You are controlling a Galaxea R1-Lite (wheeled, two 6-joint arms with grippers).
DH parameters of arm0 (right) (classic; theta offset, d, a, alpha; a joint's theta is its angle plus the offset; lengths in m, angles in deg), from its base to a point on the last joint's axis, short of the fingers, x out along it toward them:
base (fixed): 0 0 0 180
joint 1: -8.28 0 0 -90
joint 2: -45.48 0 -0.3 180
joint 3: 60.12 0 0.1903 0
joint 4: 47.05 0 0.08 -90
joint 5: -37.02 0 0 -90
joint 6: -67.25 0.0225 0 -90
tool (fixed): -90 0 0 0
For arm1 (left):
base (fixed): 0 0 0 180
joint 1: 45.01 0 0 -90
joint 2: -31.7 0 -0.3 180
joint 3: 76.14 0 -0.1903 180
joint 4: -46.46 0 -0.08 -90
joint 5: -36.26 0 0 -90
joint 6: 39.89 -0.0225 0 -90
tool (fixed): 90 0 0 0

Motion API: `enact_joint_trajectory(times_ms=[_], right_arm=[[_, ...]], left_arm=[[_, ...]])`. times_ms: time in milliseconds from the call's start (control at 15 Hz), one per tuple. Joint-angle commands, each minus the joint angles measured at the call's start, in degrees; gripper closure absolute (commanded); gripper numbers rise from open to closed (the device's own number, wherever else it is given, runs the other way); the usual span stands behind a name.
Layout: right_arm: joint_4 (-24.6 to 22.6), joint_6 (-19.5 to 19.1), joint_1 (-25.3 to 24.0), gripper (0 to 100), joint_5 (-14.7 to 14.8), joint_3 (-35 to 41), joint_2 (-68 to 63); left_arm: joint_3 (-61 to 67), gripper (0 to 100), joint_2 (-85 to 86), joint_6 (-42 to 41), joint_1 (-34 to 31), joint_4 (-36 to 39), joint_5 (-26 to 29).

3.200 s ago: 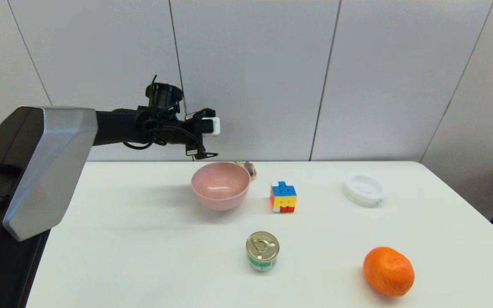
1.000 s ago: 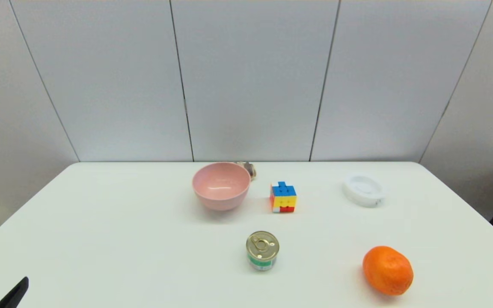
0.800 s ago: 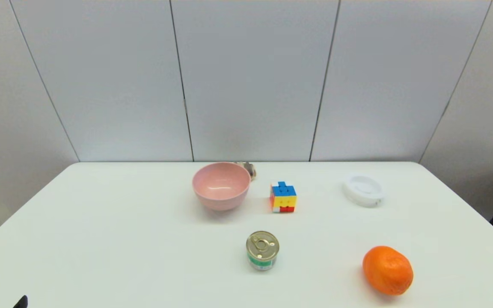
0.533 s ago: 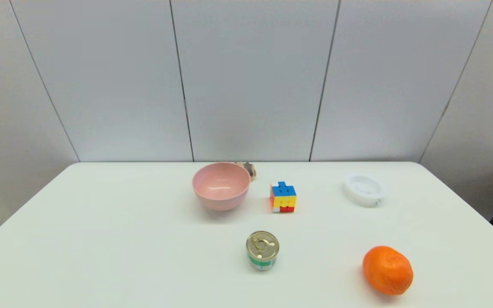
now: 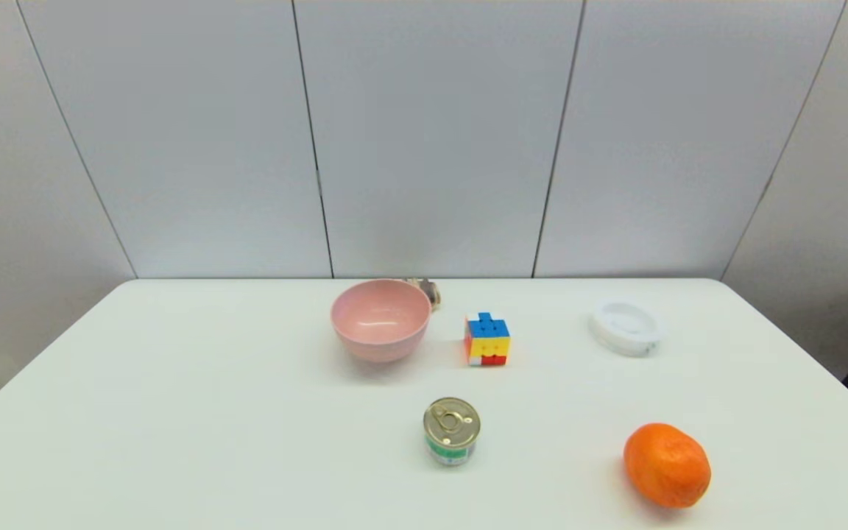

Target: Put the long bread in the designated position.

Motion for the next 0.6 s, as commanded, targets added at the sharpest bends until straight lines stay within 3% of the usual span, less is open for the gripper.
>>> enact_joint_trajectory(times_ms=[67, 600], right_arm=[[-0.01, -0.01, -0.02, 0, -0.03, 0.00, -0.07], [-0.01, -0.01, -0.02, 0, -0.03, 0.00, -0.07]], left_arm=[[0.11, 0, -0.05, 2.53, 0.02, -0.31, -0.14], [0.11, 0, 0.04, 10.35, 0.02, -0.05, -4.00]])
